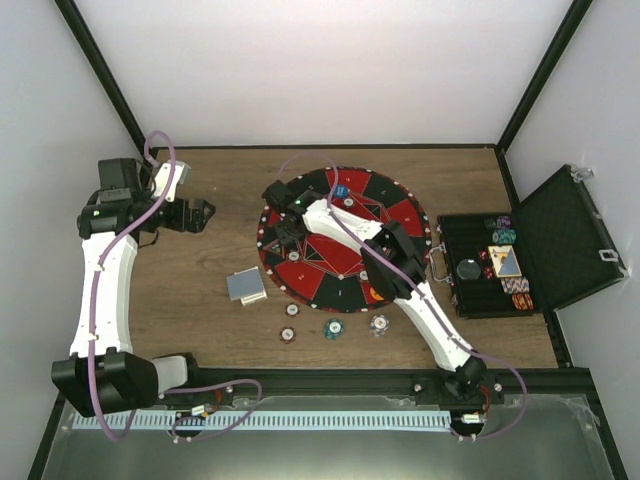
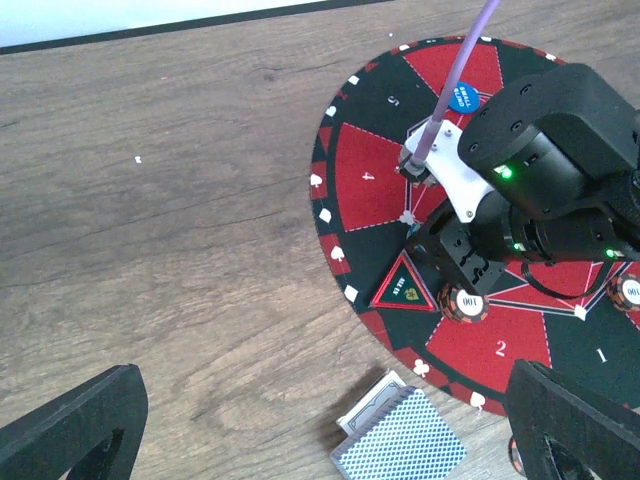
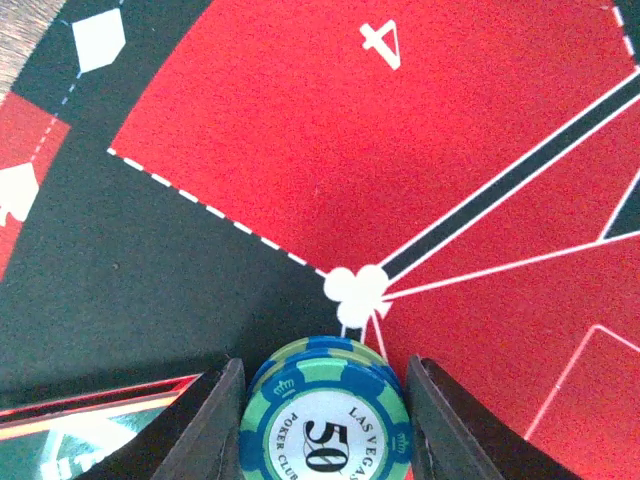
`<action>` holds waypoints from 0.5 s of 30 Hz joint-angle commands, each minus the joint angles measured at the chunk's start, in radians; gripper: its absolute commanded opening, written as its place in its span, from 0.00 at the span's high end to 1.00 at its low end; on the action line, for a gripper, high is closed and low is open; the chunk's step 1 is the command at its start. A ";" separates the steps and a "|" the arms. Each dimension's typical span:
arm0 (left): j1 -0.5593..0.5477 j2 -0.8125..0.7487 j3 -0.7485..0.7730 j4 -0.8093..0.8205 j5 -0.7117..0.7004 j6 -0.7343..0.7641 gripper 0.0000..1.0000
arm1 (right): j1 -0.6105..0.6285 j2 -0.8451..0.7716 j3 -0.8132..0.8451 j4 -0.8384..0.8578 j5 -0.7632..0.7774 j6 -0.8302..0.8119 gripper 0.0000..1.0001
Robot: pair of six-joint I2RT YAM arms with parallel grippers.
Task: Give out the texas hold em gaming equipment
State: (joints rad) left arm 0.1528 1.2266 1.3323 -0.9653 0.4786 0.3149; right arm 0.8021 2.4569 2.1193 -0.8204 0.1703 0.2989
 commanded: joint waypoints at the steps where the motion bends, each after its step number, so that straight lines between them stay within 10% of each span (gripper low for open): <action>1: 0.005 0.004 0.033 -0.011 0.001 0.003 0.00 | -0.003 0.052 0.039 -0.007 -0.015 -0.008 0.85; 8: 0.005 0.005 0.035 -0.013 0.006 0.002 0.00 | -0.004 0.002 0.070 -0.038 0.025 -0.019 0.48; 15: 0.005 -0.002 0.032 -0.014 0.008 0.000 0.00 | -0.001 -0.160 0.065 -0.086 0.050 -0.014 0.37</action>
State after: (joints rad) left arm 0.1528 1.2282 1.3403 -0.9672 0.4767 0.3153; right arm 0.8017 2.4481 2.1582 -0.8669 0.1947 0.2832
